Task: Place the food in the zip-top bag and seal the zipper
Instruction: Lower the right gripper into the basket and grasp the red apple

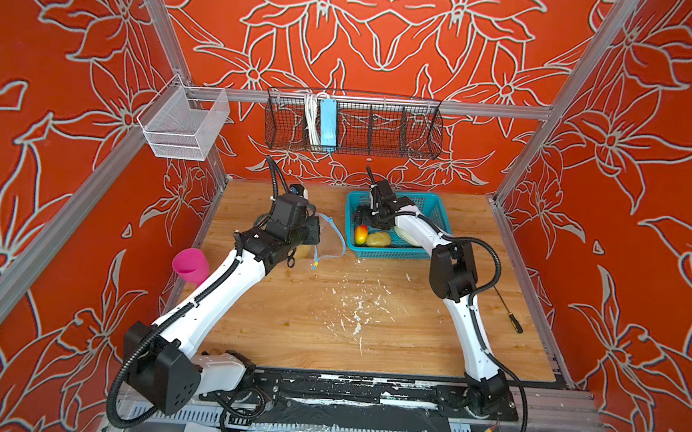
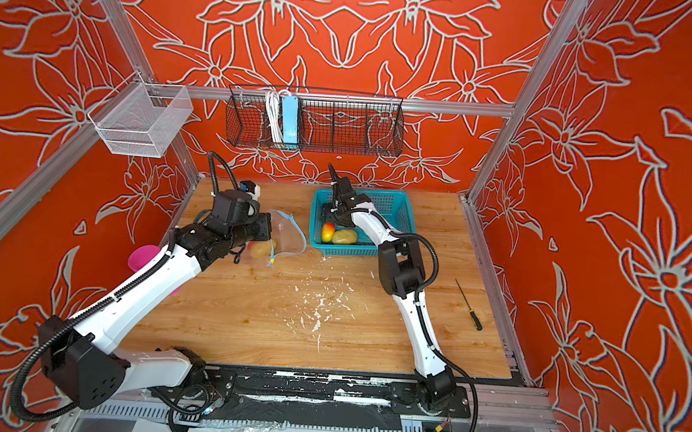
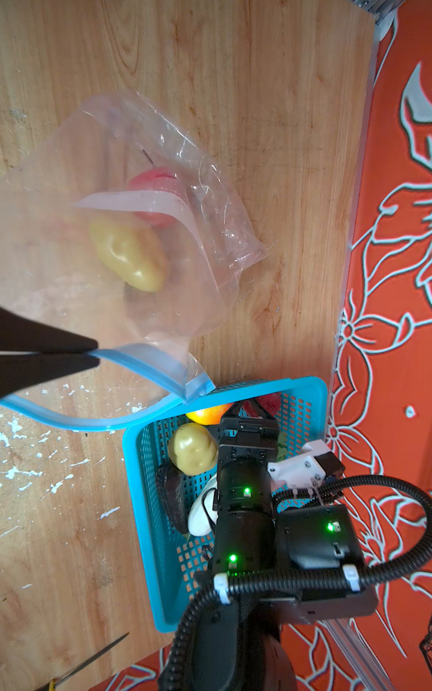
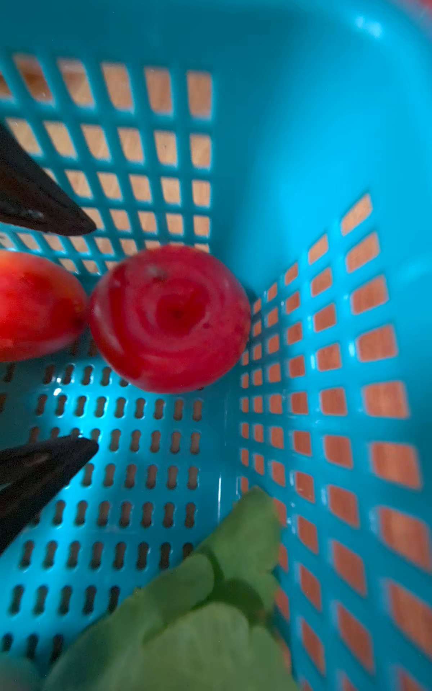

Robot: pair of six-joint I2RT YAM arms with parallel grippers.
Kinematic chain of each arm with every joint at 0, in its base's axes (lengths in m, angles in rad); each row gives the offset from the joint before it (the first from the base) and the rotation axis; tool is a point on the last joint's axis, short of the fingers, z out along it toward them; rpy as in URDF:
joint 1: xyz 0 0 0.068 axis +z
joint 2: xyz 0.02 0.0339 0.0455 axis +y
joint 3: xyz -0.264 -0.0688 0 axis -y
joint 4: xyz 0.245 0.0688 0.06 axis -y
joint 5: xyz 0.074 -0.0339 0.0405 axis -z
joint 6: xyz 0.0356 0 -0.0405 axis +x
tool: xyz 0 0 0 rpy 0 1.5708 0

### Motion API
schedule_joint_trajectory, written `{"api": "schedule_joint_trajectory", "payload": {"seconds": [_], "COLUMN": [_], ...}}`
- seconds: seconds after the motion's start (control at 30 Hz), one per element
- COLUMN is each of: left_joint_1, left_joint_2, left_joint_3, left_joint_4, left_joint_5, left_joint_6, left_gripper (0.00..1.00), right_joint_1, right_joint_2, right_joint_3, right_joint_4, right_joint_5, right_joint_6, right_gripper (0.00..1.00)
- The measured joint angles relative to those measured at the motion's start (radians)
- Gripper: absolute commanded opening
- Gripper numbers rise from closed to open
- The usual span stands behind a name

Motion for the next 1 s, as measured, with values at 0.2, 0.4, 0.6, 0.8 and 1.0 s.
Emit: {"api": "schedule_joint_trajectory", "payload": {"seconds": [0.2, 0.4, 0.6, 0.8, 1.0], "left_joint_1": [0.000, 0.000, 0.000, 0.000, 0.000], "left_joint_2": [0.000, 0.000, 0.000, 0.000, 0.000], "left_joint_3": [0.000, 0.000, 0.000, 0.000, 0.000], "left_joint_4": [0.000, 0.000, 0.000, 0.000, 0.000], "left_joint_5": [0.000, 0.000, 0.000, 0.000, 0.000], "left_joint_6": [0.000, 0.000, 0.000, 0.000, 0.000], "left_gripper": [0.00, 0.00, 0.00, 0.00, 0.00], "right_joint_1": [-0.002, -0.006, -0.008, -0.009, -0.009], "right_joint_2": [0.005, 0.026, 0.060, 0.075, 0.076], "right_joint_3": [0.008, 0.032, 0.058, 0.060, 0.060], "right_joint_4": [0.035, 0.068, 0.080, 0.084, 0.093], "right_joint_5": [-0.026, -0.044, -0.052, -0.063, -0.067], "right_joint_6": [0.010, 0.029, 0.042, 0.055, 0.060], "right_gripper": [0.82, 0.82, 0.77, 0.68, 0.57]}}
